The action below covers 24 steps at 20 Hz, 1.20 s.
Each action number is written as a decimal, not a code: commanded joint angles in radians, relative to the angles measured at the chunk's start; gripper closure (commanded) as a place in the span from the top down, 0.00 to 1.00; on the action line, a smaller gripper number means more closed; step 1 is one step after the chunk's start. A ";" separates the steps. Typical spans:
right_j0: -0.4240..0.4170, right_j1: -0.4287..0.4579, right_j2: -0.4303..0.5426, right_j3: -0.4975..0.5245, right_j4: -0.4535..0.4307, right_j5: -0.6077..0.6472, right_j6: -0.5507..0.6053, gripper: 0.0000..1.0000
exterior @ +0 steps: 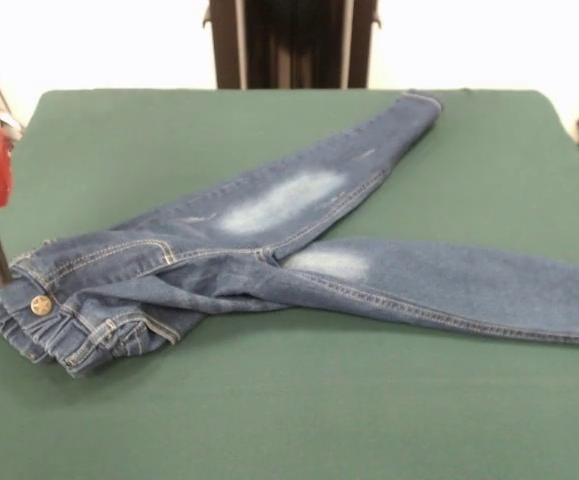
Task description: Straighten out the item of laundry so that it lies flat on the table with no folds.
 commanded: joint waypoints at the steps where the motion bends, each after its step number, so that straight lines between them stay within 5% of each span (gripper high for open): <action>1: 0.059 0.130 0.003 -0.249 -0.060 0.184 0.133 1.00; 10: 0.059 0.132 -0.049 -0.159 -0.050 0.062 0.137 1.00; 24: 0.190 0.052 -0.192 -0.058 -0.036 0.026 0.238 1.00</action>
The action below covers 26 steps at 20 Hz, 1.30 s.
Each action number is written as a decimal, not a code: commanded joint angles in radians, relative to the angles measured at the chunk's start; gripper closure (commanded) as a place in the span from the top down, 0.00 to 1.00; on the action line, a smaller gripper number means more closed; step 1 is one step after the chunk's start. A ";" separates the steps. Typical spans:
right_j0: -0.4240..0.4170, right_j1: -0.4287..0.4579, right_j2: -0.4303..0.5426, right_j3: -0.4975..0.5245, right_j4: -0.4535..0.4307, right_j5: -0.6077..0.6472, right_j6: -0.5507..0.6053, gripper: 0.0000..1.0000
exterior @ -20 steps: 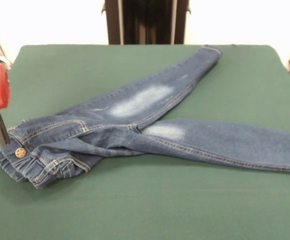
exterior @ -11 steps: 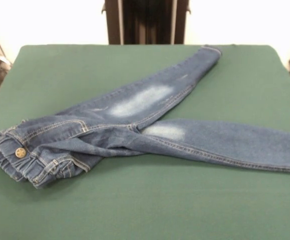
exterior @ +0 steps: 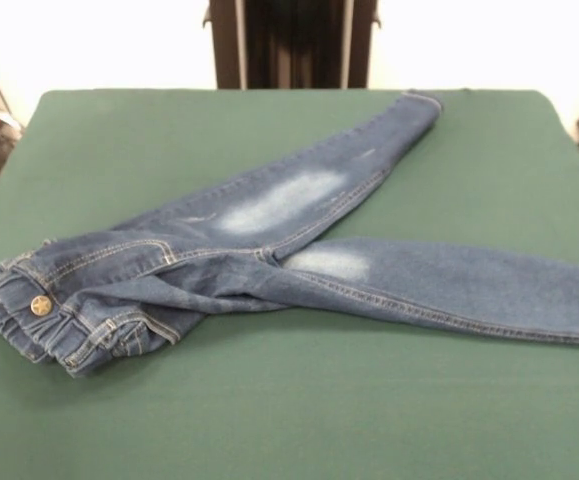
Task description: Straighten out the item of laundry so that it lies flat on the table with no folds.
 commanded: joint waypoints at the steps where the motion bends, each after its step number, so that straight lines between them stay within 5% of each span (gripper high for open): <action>1: 0.105 -0.055 -0.033 0.125 0.016 -0.026 0.238 1.00; 26: 0.192 -0.004 -0.110 0.032 0.061 0.032 0.397 1.00</action>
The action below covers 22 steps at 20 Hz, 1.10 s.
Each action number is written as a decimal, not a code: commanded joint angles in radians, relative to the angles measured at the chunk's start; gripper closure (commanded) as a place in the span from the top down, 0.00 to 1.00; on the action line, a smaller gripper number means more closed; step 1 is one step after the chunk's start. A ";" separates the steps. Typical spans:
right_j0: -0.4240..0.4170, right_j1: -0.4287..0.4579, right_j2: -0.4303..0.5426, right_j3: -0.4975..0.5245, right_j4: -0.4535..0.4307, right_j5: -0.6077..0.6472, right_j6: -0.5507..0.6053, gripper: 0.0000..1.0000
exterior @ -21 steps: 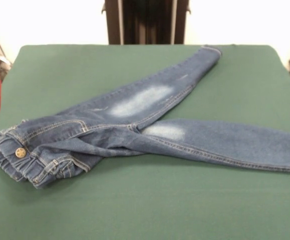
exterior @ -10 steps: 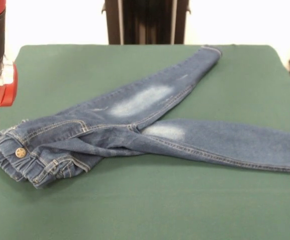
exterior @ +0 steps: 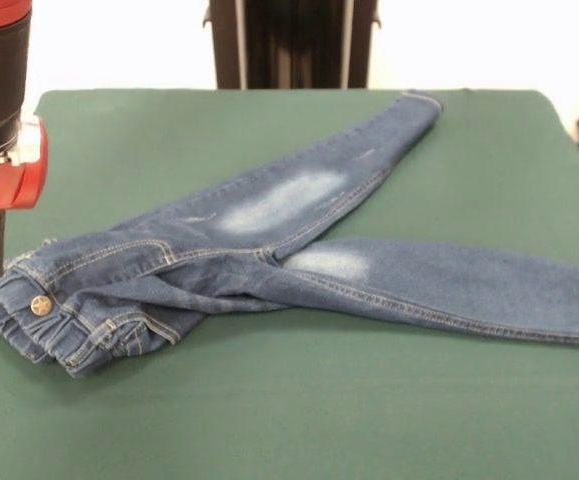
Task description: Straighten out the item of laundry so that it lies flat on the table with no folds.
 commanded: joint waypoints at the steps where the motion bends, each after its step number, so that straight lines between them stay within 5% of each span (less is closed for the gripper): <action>1: 0.063 0.050 0.002 0.051 0.042 0.027 0.378 1.00; 13: 0.071 0.056 0.030 0.105 0.158 -0.012 0.537 1.00; 22: 0.065 0.070 0.031 0.123 0.223 -0.067 0.544 1.00</action>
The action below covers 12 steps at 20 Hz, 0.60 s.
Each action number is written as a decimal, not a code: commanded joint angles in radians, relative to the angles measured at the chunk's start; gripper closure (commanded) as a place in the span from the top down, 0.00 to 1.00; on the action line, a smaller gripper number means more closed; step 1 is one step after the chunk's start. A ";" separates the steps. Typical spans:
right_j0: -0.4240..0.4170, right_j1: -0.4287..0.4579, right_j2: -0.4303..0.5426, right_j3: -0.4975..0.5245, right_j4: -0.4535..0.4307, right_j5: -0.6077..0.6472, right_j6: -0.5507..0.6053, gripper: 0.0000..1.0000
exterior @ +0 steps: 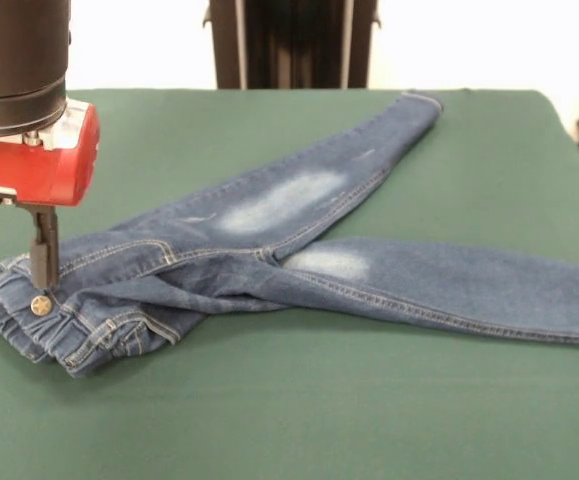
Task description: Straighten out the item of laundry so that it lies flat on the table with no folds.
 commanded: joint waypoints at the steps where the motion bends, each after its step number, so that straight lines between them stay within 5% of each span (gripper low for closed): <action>1: 0.040 0.068 0.056 0.142 0.071 -0.062 0.278 1.00; 12: 0.068 0.103 0.051 0.091 0.119 -0.032 0.326 1.00</action>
